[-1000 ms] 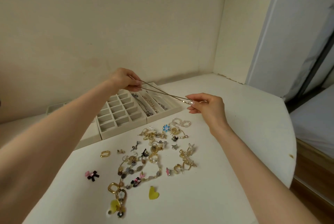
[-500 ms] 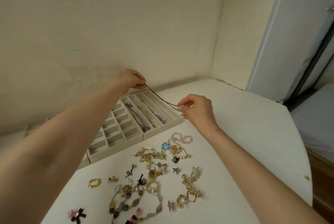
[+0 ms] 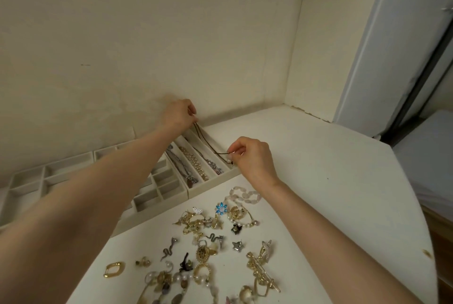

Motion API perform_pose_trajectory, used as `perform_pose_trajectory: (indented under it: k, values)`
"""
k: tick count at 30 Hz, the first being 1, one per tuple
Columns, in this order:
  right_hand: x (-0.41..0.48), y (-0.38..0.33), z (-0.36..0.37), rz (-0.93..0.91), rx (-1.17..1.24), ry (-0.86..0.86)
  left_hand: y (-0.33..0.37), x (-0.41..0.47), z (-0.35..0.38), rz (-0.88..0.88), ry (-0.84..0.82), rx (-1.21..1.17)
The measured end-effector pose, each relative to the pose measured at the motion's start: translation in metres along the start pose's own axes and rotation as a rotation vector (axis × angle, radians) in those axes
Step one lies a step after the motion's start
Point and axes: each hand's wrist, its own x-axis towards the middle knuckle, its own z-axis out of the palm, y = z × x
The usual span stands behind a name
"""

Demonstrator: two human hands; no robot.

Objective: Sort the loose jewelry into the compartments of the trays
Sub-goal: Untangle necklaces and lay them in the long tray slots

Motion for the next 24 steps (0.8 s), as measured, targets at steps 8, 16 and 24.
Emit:
perform_pose_trajectory:
  k: [8,16,24]
  values:
    - [-0.005,0.000,-0.006,-0.005,-0.005,-0.004,0.001,-0.009,-0.003,-0.015,-0.013,0.013]
    - [-0.021,0.007,-0.016,0.010,0.074,0.027,0.008,-0.055,-0.020,0.103,0.028,-0.042]
    - [-0.044,0.004,-0.024,0.028,0.104,0.006,0.024,-0.127,-0.032,0.254,-0.089,-0.112]
